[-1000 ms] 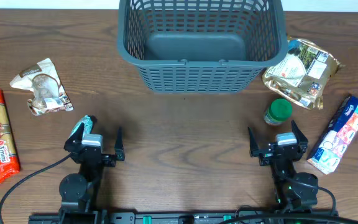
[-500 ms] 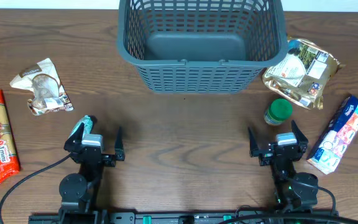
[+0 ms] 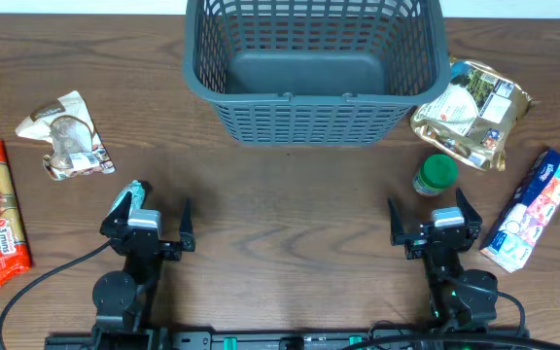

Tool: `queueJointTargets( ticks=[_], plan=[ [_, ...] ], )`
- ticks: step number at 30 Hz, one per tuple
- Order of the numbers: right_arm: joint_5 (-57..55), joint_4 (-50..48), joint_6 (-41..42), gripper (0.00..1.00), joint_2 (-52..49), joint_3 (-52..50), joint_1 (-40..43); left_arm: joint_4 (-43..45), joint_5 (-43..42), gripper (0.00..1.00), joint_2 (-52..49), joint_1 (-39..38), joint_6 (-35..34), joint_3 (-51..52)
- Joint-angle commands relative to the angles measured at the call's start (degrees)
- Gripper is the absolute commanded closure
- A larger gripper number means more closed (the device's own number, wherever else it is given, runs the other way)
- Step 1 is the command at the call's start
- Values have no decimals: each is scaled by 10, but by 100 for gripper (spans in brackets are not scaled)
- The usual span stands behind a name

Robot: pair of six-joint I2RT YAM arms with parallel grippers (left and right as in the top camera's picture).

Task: Pack container
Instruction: 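Move the right gripper toward the gold pouch at the right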

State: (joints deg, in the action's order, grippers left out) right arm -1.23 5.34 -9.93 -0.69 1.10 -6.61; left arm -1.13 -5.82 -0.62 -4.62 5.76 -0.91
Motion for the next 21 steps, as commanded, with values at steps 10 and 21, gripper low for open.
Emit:
queueJointTargets(
  ticks=[10, 21],
  plan=[
    [2, 2, 0, 1, 4, -2, 2, -23, -19, 2, 4, -2, -7, 7],
    [14, 0, 133, 1, -5, -2, 2, -78, -17, 2, 1, -2, -135, -30]
  ],
)
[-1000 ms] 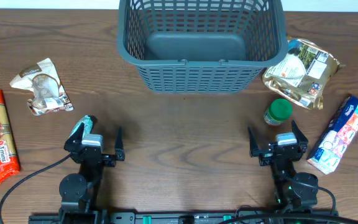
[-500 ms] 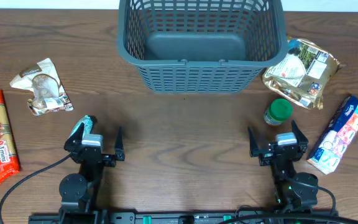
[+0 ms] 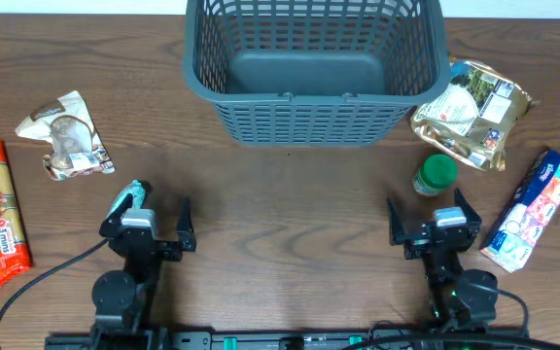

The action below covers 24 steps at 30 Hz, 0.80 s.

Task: Pack container
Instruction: 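Move the right gripper toward the gold pouch at the right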

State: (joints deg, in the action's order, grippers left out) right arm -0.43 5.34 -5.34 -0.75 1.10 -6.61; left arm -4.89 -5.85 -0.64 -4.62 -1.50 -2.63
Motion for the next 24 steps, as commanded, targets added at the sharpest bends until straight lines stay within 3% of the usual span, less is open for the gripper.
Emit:
queueJointTargets(
  ticks=[1, 4, 7, 9, 15, 24],
  plan=[
    [8, 1, 134, 1, -5, 0, 2, -72, -17, 2, -4, -2, -75, -39],
    [40, 19, 229, 1, -6, 18, 2, -170, -12, 2, -41, -2, -78, -137],
    [59, 58, 235, 1, -15, 64, 2, -257, -10, 2, -117, -2, -71, -245],
    [58, 145, 231, 1, -43, 146, 4, -321, -10, 2, -210, -2, -40, -337],
    [58, 394, 238, 1, -181, 378, 7, -428, -10, 2, -384, -2, -20, -489],
    [28, 765, 237, 1, -484, 803, 7, -536, -10, 2, -526, 7, -20, -626]
  ],
)
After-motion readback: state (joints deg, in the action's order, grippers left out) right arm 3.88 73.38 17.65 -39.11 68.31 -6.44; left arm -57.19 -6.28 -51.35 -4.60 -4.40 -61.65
